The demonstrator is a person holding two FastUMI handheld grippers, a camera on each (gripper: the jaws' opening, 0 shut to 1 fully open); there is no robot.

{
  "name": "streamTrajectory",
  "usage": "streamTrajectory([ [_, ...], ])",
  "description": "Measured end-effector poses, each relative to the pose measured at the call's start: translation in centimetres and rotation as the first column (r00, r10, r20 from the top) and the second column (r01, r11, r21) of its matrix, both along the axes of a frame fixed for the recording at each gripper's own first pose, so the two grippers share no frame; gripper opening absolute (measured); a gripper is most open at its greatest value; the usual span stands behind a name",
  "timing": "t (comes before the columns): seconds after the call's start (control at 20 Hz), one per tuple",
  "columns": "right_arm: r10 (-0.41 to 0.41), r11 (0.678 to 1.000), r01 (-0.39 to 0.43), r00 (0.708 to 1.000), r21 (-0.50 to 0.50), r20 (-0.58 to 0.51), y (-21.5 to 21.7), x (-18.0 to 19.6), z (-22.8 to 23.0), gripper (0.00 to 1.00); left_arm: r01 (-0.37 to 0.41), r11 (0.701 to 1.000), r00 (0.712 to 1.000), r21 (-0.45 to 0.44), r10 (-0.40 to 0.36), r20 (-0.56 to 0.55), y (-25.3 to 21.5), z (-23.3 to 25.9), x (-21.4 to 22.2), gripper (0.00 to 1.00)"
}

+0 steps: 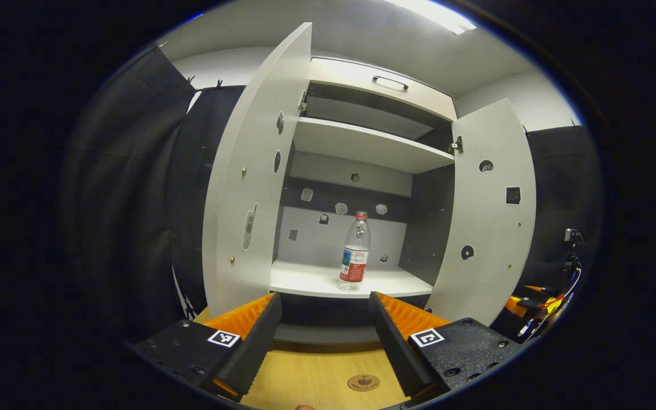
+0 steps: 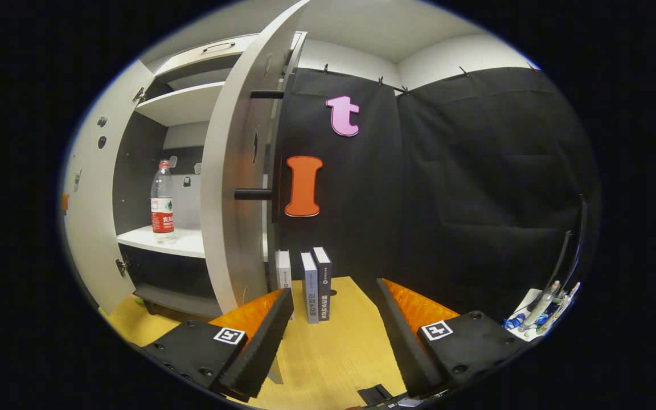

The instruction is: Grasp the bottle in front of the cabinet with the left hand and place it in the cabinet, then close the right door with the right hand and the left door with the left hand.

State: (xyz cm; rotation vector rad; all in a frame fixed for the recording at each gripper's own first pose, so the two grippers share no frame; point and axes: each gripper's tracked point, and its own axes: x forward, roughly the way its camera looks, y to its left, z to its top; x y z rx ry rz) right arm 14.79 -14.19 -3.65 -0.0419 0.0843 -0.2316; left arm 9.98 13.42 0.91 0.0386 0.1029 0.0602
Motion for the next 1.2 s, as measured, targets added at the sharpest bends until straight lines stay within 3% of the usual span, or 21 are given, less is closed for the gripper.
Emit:
streamTrajectory([
  [0.3,0.002,1.0,-0.002,1.0,-0.01,0.005,0.5,0.2,-0.2,0.95,0.012,1.0,1.0,0.006,-0.012,0.002,-0.4,0.1,0.4,0.97],
  [0.5,0.018,1.0,-0.019,1.0,0.017,0.008,1.6,0.2,-0.4,0.94,0.021,1.0,1.0,-0.006,-0.021,-0.004,-0.8,0.0,0.7,0.9],
  [0.6,0.025,0.999,-0.025,1.0,0.021,0.007,2.1,0.4,-0.4,0.94,0.02,1.0,1.0,0.003,-0.02,0.001,-0.6,0.2,0.7,0.94],
  [0.7,0.049,0.998,-0.049,0.999,0.026,0.006,3.1,0.1,-0.4,0.94,0.015,1.0,1.0,-0.001,-0.015,0.005,-0.5,0.3,0.7,0.93],
  [0.75,0.069,0.997,-0.069,0.998,0.028,0.006,3.9,0.3,-0.4,0.86,0.014,1.0,1.0,-0.009,-0.014,0.005,-0.5,0.2,0.6,0.9],
  [0.8,0.091,0.995,-0.092,0.996,0.028,0.006,4.7,0.5,-0.4,0.94,0.014,1.0,1.0,-0.018,-0.014,0.003,-0.5,0.1,0.6,0.93],
  [0.9,0.131,0.991,-0.131,0.991,0.029,0.006,6.3,1.0,-0.5,0.94,0.012,1.0,1.0,-0.028,-0.012,0.0,-0.4,-0.1,0.4,0.9],
  [0.95,0.146,0.989,-0.146,0.989,0.031,0.005,7.0,1.1,-0.5,0.94,0.01,1.0,1.0,-0.026,-0.01,0.001,-0.3,-0.1,0.2,0.93],
  [1.0,0.16,0.987,-0.16,0.987,0.029,0.004,7.7,1.2,-0.5,0.87,0.006,1.0,1.0,-0.022,-0.006,0.003,-0.1,-0.1,0.1,0.93],
  [1.05,0.172,0.985,-0.172,0.985,0.026,0.003,8.3,1.5,-0.5,0.94,0.002,1.0,1.0,-0.019,-0.002,0.005,0.0,0.0,0.2,0.93],
  [1.2,0.202,0.979,-0.202,0.979,0.016,0.001,9.5,2.1,-0.5,0.94,-0.006,1.0,1.0,-0.023,0.006,0.011,0.3,0.2,-0.3,0.93],
])
